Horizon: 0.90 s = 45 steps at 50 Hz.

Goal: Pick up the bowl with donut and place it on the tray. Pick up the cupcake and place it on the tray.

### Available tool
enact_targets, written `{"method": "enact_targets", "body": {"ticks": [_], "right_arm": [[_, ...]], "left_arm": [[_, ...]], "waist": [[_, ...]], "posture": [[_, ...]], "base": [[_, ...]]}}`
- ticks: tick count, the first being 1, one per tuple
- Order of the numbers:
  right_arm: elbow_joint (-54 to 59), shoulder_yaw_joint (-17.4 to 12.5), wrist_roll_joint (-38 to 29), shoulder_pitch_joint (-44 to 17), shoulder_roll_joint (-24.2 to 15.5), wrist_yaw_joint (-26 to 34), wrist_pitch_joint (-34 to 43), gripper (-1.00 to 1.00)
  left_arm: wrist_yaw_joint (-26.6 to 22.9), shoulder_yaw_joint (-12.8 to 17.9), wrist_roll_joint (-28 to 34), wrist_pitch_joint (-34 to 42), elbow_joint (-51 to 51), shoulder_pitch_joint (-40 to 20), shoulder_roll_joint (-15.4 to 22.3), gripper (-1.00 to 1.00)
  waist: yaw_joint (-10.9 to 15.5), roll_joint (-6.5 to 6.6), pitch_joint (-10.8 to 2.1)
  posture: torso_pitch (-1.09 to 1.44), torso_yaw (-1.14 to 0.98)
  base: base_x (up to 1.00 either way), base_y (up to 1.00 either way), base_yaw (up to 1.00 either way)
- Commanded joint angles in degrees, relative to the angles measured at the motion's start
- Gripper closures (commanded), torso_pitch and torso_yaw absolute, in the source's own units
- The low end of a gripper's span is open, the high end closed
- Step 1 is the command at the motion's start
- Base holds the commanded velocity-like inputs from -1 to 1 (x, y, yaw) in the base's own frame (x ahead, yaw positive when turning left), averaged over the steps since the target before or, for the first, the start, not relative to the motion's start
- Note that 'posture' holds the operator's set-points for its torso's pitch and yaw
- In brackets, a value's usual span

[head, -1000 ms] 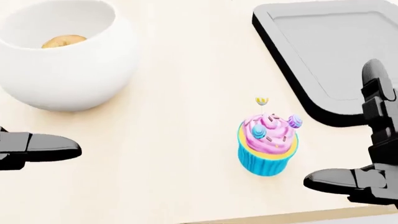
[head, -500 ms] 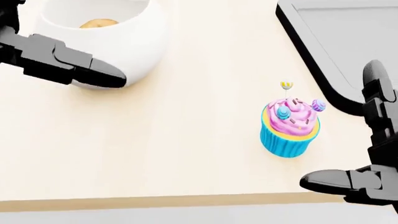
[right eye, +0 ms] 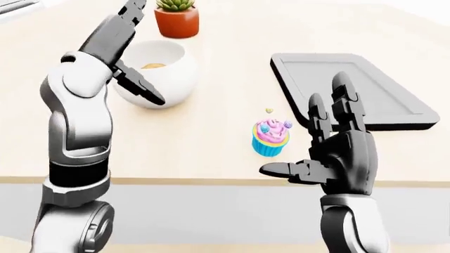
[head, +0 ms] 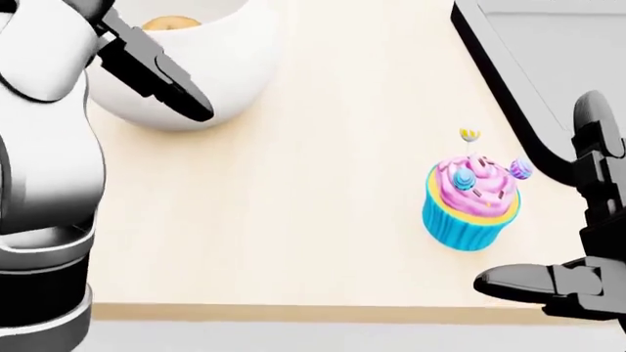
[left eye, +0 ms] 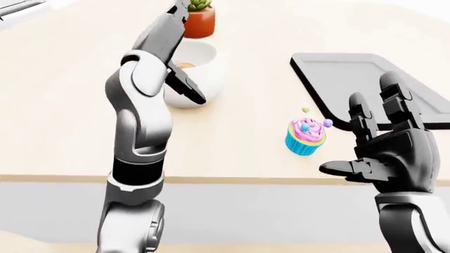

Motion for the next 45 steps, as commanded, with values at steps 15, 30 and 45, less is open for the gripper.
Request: {"method": "enact_targets", "body": {"ticks": [15,30,45], "right_arm": [[-1.65,-2.02,2.65,-0.80,-1.40,-0.67,-2.01,-1.00],[-2.00,-2.85,3.65,-1.00,-2.01,-1.38,-1.60,-1.00],[-1.46,-3.70,4.65,-1.17,-2.54,-1.70,-1.94,-1.00]], "left_arm": [[1.59,0.16,4.77,-9.24,8.87,-3.98,-1.06,-1.00],[3.47,-0.34,6.94,-12.58,15.04,-0.81,-1.51,-1.00],[2.25,-0.70,10.40,-13.53,18.26,1.13,-2.02,-0.86]], "waist": [[-0.01,-0.24,-1.47],[-0.14,-0.13,-1.49],[0.10,-0.02,-1.60]], "posture": [[0.00,0.00],[0.00,0.00],[0.00,0.00]], "base": [[0.00,0.00,0.00],[0.00,0.00,0.00],[0.00,0.00,0.00]]}}
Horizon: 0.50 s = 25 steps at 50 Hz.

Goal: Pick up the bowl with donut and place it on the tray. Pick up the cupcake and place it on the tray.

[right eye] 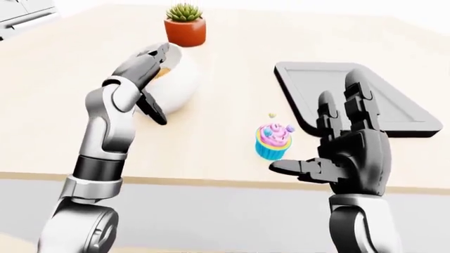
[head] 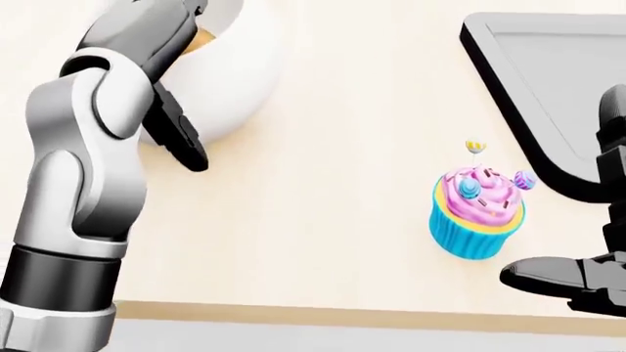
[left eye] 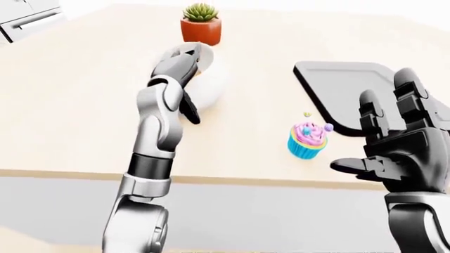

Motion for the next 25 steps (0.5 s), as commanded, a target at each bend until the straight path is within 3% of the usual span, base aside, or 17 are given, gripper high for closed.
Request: {"method": "enact_targets", "body": {"ticks": [1,3,5,6,13,17,25], "right_arm": [[-1.88,-0.53,0.59,-0.94,-0.61,-0.05,-1.37,-1.00],[-1.74,-0.38,0.40,-0.63,-0.49,0.16,-1.74,-1.00],[-1.43,-0.24,0.16,-0.41,-0.32,0.43,-2.16,-1.00],[-1.48,-0.26,0.17,-0.39,-0.32,0.42,-2.17,-1.00],[-1.65,-0.57,0.41,-0.08,-0.20,0.43,-2.27,-1.00],[-2.21,-0.64,0.71,-0.02,-0.25,0.10,-1.85,-1.00],[-2.16,-1.17,1.41,-0.66,-0.88,-0.41,-1.32,-1.00]], "left_arm": [[-0.68,-0.08,-0.65,-0.25,-0.25,-1.27,-0.17,-0.81],[-0.77,-0.12,-0.50,-0.28,-0.47,-1.08,-0.26,-0.61],[-0.81,-0.14,-0.41,-0.43,-0.50,-0.94,-0.32,-0.24],[-0.70,-0.16,-0.38,-0.60,-0.38,-0.85,-0.36,0.04],[-0.54,-0.25,-0.11,-0.93,-0.78,-0.49,-0.63,0.73],[-0.76,-0.29,0.05,-1.28,-1.49,-0.21,-0.65,1.00],[-3.14,-0.16,1.34,-0.98,-6.68,0.38,-0.68,1.00]], "waist": [[-0.15,-0.24,-0.71],[-0.11,-0.28,-0.66],[-0.10,-0.31,-0.60],[-0.09,-0.33,-0.60],[0.01,-0.45,-0.55],[0.03,-0.45,-0.63],[-0.07,-0.67,-0.61]], "posture": [[0.00,0.00],[0.00,0.00],[0.00,0.00],[0.00,0.00],[0.00,0.00],[0.00,0.00],[0.00,0.00]], "base": [[0.00,0.00,0.00],[0.00,0.00,0.00],[0.00,0.00,0.00],[0.00,0.00,0.00],[0.00,0.00,0.00],[0.00,0.00,0.00],[0.00,0.00,0.00]]}}
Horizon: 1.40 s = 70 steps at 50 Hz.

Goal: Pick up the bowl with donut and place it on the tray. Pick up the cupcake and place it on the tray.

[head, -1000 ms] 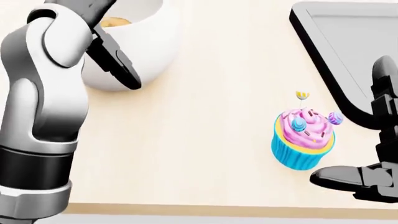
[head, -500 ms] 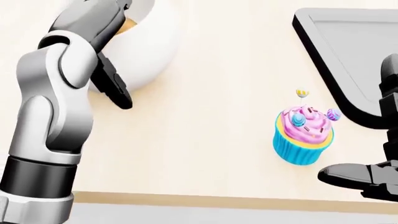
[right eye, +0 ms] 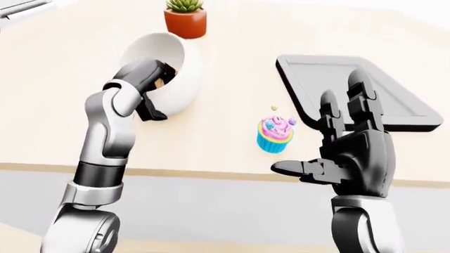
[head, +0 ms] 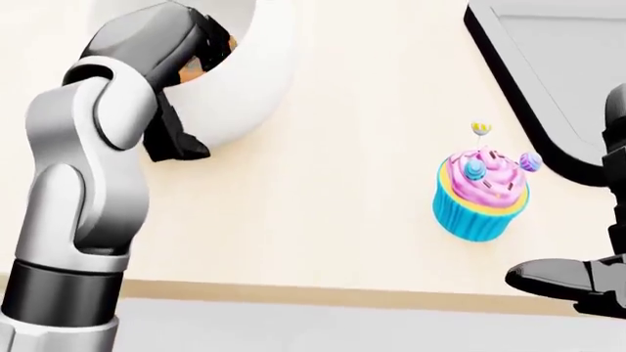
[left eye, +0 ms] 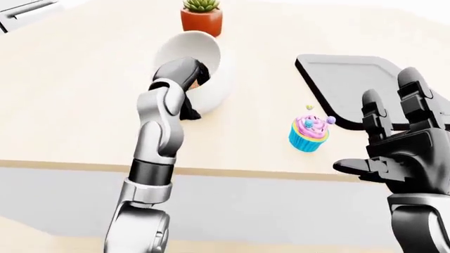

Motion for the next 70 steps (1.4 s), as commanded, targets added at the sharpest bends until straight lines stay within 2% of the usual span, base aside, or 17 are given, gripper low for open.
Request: {"method": "enact_targets", "body": {"ticks": [1,7,10,21,27,33,43,70], "right_arm": [[-1.28,-0.15,0.08,-1.18,-0.66,-0.04,-1.49,-1.00],[-0.14,1.19,-1.80,-2.86,-1.87,-0.51,-0.07,-1.00],[0.24,2.15,-3.12,-3.31,-2.06,-0.20,1.36,-1.00],[0.45,3.89,-11.19,-4.28,-2.42,2.78,5.95,-1.00],[-1.09,3.60,-13.97,-3.34,-1.21,4.77,7.97,-1.00],[-1.72,5.28,-18.58,-3.03,-0.81,7.66,9.37,-1.00],[0.69,8.20,-24.81,-2.90,0.67,11.75,8.19,-1.00],[5.26,9.89,-30.45,-1.74,2.93,15.31,3.81,-0.97]], "left_arm": [[-0.46,0.10,0.82,-0.27,-4.35,-1.70,0.13,1.00],[-3.66,0.15,2.36,0.26,-11.35,-0.01,-0.59,1.00],[-3.56,0.34,2.40,-0.40,-12.53,0.21,-0.69,1.00],[-7.35,0.17,4.62,0.14,-18.60,0.09,-1.19,1.00],[-6.98,0.49,4.74,-0.45,-17.87,-0.63,-1.22,1.00],[-6.18,0.67,4.51,-0.97,-17.11,-0.37,-0.90,1.00],[-6.44,0.57,4.63,-0.98,-16.68,-1.15,-0.79,1.00],[-5.61,0.48,4.36,-1.61,-16.80,0.09,-1.06,1.00]], "waist": [[-0.02,-0.06,-1.18],[-0.10,-0.09,-1.27],[-0.11,-0.11,-1.30],[-0.11,0.06,-1.36],[-0.11,0.09,-1.21],[-0.29,0.28,-0.99],[-0.38,0.43,-0.79],[-0.24,0.58,-1.06]], "posture": [[0.00,0.00],[0.00,0.00],[0.00,0.00],[0.00,0.00],[0.00,0.00],[0.00,0.00],[0.00,0.00],[0.00,0.00]], "base": [[0.00,0.00,0.00],[0.00,0.00,0.00],[0.00,0.00,0.00],[0.00,0.00,0.00],[0.00,0.00,0.00],[0.00,0.00,0.00],[0.00,0.00,0.00],[0.00,0.00,0.00]]}}
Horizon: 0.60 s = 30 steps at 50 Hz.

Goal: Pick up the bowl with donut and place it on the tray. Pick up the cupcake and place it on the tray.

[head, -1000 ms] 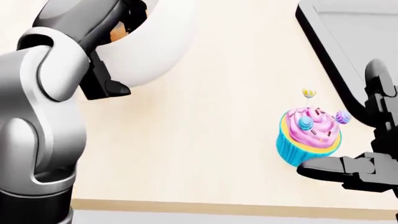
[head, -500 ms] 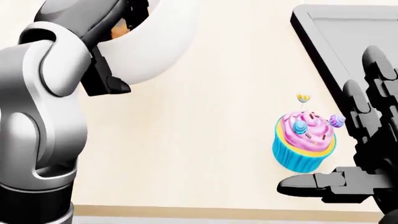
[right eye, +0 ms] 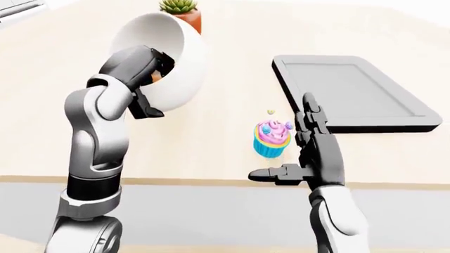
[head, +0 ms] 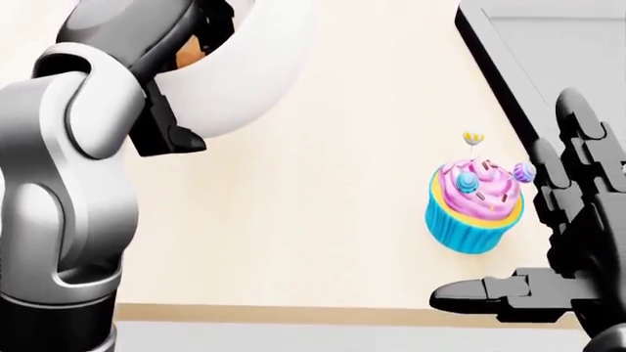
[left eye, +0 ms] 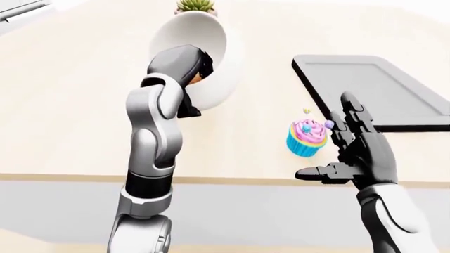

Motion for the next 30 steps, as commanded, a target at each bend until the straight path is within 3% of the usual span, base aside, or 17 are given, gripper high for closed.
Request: {"method": "enact_targets", "body": {"ticks": [1,12,21,22,23,24,25,26,27,30], "right_arm": [[-1.46,-0.25,-0.33,-0.99,-0.36,0.04,-2.28,-0.88],[4.28,1.89,-3.09,-3.97,-1.13,-0.69,-3.56,-0.81],[8.33,3.53,-5.83,-5.13,-1.41,-0.80,-5.68,-0.87],[8.13,3.83,-6.22,-5.26,-1.43,-0.79,-5.26,-0.80],[8.36,3.86,-6.34,-5.38,-1.41,-0.72,-5.36,-0.44],[8.41,3.83,-6.39,-5.42,-1.39,-0.68,-5.41,-0.40],[8.67,3.83,-6.53,-5.43,-1.37,-0.60,-5.71,-0.19],[8.73,3.79,-6.60,-5.42,-1.35,-0.53,-5.85,0.16],[8.48,3.72,-6.62,-5.42,-1.32,-0.45,-5.69,0.29],[8.48,3.76,-6.84,-5.37,-1.25,-0.34,-5.88,0.40]], "left_arm": [[1.21,0.28,-0.06,-0.82,-2.16,-2.05,0.25,1.00],[1.23,0.32,-0.23,-0.91,-2.43,-1.89,0.24,1.00],[0.76,0.28,-0.43,-0.90,-3.14,-1.81,0.09,1.00],[0.74,0.24,-0.42,-0.96,-3.16,-1.79,0.11,1.00],[0.61,0.24,-0.36,-0.87,-3.27,-1.81,0.09,1.00],[0.72,0.28,-0.42,-0.94,-3.16,-1.80,0.12,1.00],[0.79,0.30,-0.43,-0.97,-3.15,-1.77,0.14,1.00],[0.90,0.30,-0.47,-1.03,-3.07,-1.72,0.14,1.00],[0.91,0.28,-0.47,-1.00,-3.12,-1.69,0.10,1.00],[0.82,0.22,-0.42,-1.00,-3.32,-1.57,0.06,1.00]], "waist": [[0.00,-0.03,-1.38],[-0.06,0.05,-1.58],[-0.03,0.11,-1.68],[-0.05,0.10,-1.73],[-0.03,0.09,-1.76],[-0.01,0.10,-1.77],[0.00,0.11,-1.76],[0.00,0.13,-1.75],[0.01,0.15,-1.75],[0.01,0.16,-1.80]], "posture": [[0.00,0.00],[0.00,0.00],[0.00,0.00],[0.00,0.00],[0.00,0.00],[0.00,0.00],[0.00,0.00],[0.00,0.00],[0.00,0.00],[0.00,0.00]], "base": [[0.00,0.00,0.00],[0.00,0.00,0.00],[0.00,0.00,0.00],[0.00,0.00,0.00],[0.00,0.00,0.00],[0.00,0.00,0.00],[0.00,0.00,0.00],[0.00,0.00,0.00],[0.00,0.00,0.00],[0.00,0.00,0.00]]}}
